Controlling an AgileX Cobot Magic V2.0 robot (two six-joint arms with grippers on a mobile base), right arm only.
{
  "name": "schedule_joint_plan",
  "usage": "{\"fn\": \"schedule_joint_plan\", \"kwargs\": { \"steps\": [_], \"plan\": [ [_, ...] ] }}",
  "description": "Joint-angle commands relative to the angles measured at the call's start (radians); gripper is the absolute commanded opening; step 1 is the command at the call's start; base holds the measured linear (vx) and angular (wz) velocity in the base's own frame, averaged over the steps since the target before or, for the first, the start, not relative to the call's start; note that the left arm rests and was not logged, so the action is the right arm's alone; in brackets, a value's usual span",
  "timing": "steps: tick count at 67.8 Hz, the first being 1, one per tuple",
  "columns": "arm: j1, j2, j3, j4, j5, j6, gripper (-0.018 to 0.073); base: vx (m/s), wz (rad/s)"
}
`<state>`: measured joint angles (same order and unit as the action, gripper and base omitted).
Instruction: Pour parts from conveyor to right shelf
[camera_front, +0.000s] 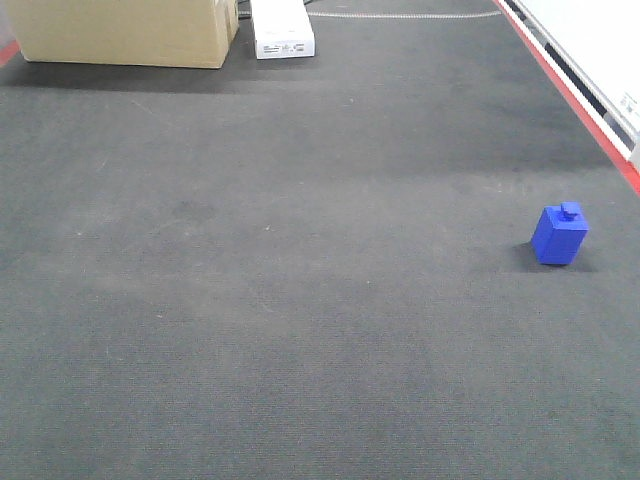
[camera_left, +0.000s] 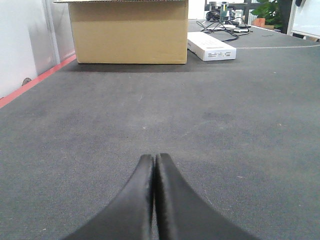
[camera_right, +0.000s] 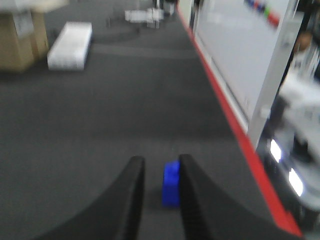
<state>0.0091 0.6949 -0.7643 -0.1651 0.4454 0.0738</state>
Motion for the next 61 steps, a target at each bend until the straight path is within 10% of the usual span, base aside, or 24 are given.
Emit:
{"fn": "schedule_joint_plan", "kwargs": {
  "steps": [1, 16, 61],
  "plan": [
    [-0.001, 0.053, -0.033, 0.002, 0.013, -0.005, 0.0399, 0.00, 0.00],
    [-0.001, 0.126, -0.033, -0.001, 0.057, -0.007, 0.0683, 0.00, 0.00],
    [-0.001, 0.622, -0.591, -0.053, 0.622, 0.014, 0.0603, 0.00, 0.00]
  ]
}}
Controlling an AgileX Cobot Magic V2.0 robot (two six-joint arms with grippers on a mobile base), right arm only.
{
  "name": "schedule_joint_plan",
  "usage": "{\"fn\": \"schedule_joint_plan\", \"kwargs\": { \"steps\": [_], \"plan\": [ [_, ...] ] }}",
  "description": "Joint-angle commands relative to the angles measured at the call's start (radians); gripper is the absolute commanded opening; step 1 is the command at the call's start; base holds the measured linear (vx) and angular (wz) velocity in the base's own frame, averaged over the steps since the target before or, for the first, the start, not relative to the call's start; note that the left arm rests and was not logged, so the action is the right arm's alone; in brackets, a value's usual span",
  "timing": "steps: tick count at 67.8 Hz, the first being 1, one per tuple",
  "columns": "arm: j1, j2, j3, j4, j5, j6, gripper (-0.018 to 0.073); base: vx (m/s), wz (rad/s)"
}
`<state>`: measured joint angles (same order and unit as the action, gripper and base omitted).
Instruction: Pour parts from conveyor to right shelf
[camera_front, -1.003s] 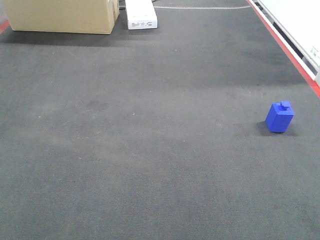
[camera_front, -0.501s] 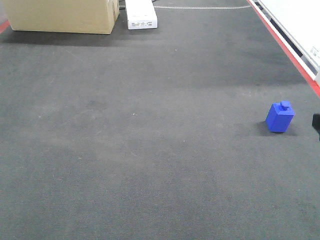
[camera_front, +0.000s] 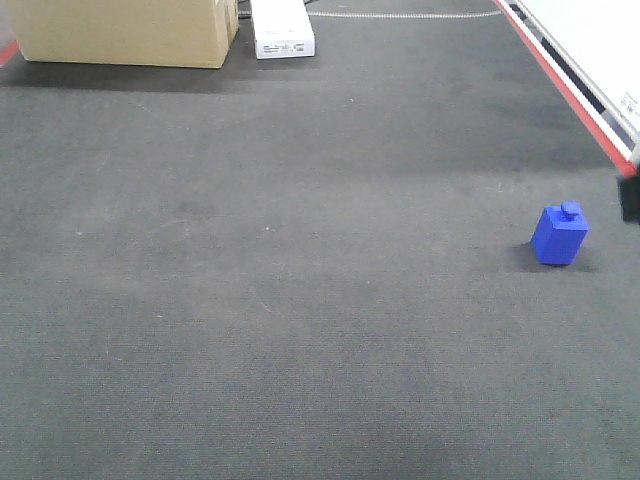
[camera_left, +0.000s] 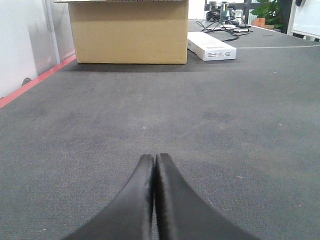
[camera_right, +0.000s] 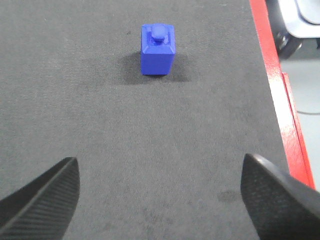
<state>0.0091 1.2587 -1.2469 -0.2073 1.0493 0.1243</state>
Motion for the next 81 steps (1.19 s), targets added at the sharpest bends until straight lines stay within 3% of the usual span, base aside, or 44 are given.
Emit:
{"fn": "schedule_joint_plan", "kwargs": {
  "steps": [1, 17, 28, 46, 81],
  "plan": [
    [-0.001, 0.084, -0.134, -0.008, 0.038, -0.047, 0.0601, 0.00, 0.00],
    [-0.005, 0.377, -0.457, 0.013, 0.239, -0.154, 0.0594, 0.00, 0.00],
    [-0.084, 0.503, -0.593, 0.152, 0.239, -0.201, 0.0594, 0.00, 0.00],
    [-0.177, 0.615, -0.616, 0.188, 0.239, -0.301, 0.0594, 0.00, 0.00],
    [-0.176, 0.815, -0.709, 0.220, 0.182, -0.347, 0.0594, 0.00, 0.00]
  ]
}}
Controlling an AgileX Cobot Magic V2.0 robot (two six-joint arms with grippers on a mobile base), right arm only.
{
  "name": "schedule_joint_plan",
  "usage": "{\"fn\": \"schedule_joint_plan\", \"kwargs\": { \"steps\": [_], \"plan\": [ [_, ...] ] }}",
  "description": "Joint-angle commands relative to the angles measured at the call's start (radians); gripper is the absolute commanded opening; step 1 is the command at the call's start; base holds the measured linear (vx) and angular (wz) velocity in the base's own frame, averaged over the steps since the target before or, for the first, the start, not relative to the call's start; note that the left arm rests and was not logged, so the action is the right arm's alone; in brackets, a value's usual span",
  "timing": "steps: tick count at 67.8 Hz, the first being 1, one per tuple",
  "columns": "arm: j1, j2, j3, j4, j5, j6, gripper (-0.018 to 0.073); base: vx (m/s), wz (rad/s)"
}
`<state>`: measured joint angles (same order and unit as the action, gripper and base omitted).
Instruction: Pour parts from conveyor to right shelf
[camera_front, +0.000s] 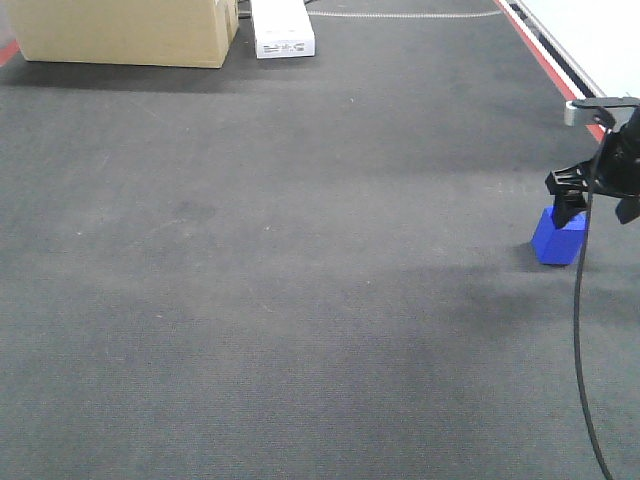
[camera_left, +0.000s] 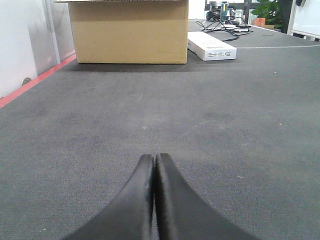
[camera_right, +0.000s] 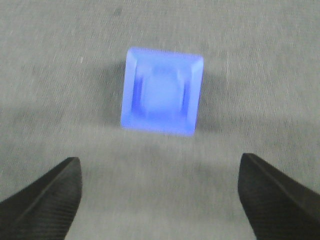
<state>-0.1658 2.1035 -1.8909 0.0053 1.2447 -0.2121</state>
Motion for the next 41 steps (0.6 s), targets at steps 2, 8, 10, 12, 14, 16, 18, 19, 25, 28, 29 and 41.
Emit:
{"fn": "schedule_joint_plan", "kwargs": {
  "steps": [2, 8, 10, 12, 14, 16, 18, 19, 25, 28, 29, 41],
  "plan": [
    [-0.001, -0.018, -0.080, 0.007, -0.013, -0.009, 0.0594, 0.00, 0.00],
    [-0.001, 0.009, -0.116, 0.008, -0.019, 0.004, 0.0594, 0.00, 0.00],
    [-0.001, 0.018, -0.125, 0.008, -0.024, 0.010, 0.0594, 0.00, 0.00],
    [-0.001, 0.024, -0.132, 0.008, -0.027, 0.010, 0.0594, 0.00, 0.00],
    [-0.001, 0.030, -0.133, 0.008, -0.037, 0.010, 0.0594, 0.00, 0.00],
    [-0.001, 0.033, -0.133, 0.008, -0.043, 0.009, 0.0594, 0.00, 0.00],
    [-0.001, 0.038, -0.133, 0.008, -0.052, 0.009, 0.0594, 0.00, 0.00],
    [-0.001, 0.040, -0.133, 0.008, -0.055, 0.009, 0.0594, 0.00, 0.00],
    [-0.001, 0.056, -0.133, 0.008, -0.079, 0.009, 0.0594, 0.00, 0.00],
    [-0.001, 0.064, -0.133, 0.010, -0.092, 0.009, 0.0594, 0.00, 0.00],
    [-0.001, 0.068, -0.133, 0.010, -0.097, 0.009, 0.0594, 0.00, 0.00],
    [-0.001, 0.097, -0.133, 0.014, -0.141, 0.009, 0.0594, 0.00, 0.00]
  ]
}}
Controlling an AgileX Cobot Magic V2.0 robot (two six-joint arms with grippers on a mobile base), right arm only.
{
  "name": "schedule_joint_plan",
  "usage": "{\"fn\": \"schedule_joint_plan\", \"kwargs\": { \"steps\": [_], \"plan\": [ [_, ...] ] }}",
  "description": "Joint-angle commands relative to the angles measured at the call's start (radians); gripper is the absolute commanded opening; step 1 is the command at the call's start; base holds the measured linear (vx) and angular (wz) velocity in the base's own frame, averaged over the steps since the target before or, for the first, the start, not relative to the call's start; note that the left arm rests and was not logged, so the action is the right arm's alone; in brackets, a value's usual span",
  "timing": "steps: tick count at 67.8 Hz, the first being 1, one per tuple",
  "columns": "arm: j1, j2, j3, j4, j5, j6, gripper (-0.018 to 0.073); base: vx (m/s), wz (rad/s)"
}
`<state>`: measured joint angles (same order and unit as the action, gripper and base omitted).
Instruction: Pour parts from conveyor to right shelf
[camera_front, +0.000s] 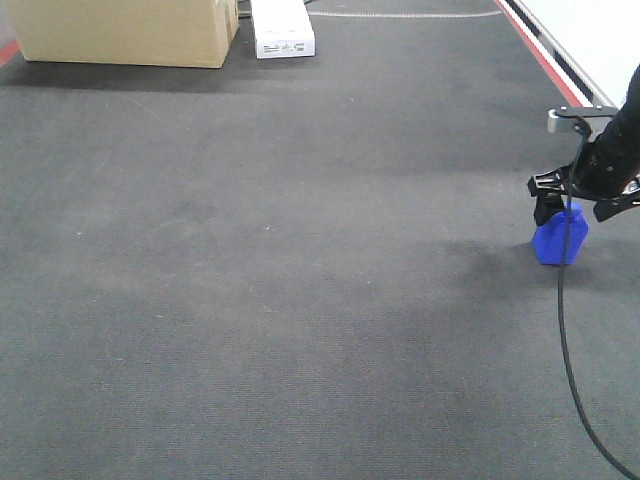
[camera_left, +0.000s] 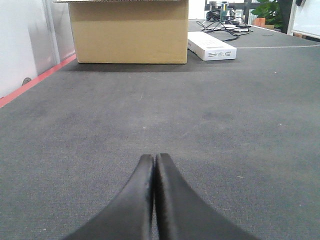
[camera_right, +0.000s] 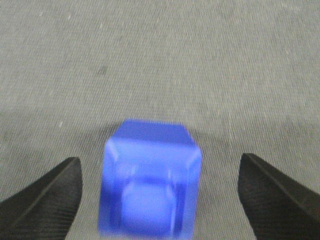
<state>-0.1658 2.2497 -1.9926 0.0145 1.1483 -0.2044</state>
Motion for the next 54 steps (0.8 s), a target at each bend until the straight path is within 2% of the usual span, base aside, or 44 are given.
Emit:
{"fn": "schedule_joint_plan", "kwargs": {
  "steps": [1, 19, 26, 31, 36, 47, 54],
  "plan": [
    [-0.001, -0.047, -0.031, 0.004, -0.047, 0.001, 0.0594, 0.00, 0.00],
    [-0.001, -0.006, -0.031, 0.007, -0.053, 0.001, 0.0594, 0.00, 0.00],
    [-0.001, 0.002, -0.031, 0.007, -0.060, 0.007, 0.0568, 0.00, 0.00],
    [-0.001, 0.005, -0.031, 0.006, -0.065, 0.017, 0.0498, 0.00, 0.00],
    [-0.001, 0.006, -0.031, 0.006, -0.078, 0.020, 0.0383, 0.00, 0.00],
    [-0.001, 0.006, -0.031, 0.006, -0.081, 0.020, -0.0017, 0.00, 0.00],
    [-0.001, 0.001, -0.031, 0.007, -0.063, 0.021, -0.0011, 0.00, 0.00]
  ]
}}
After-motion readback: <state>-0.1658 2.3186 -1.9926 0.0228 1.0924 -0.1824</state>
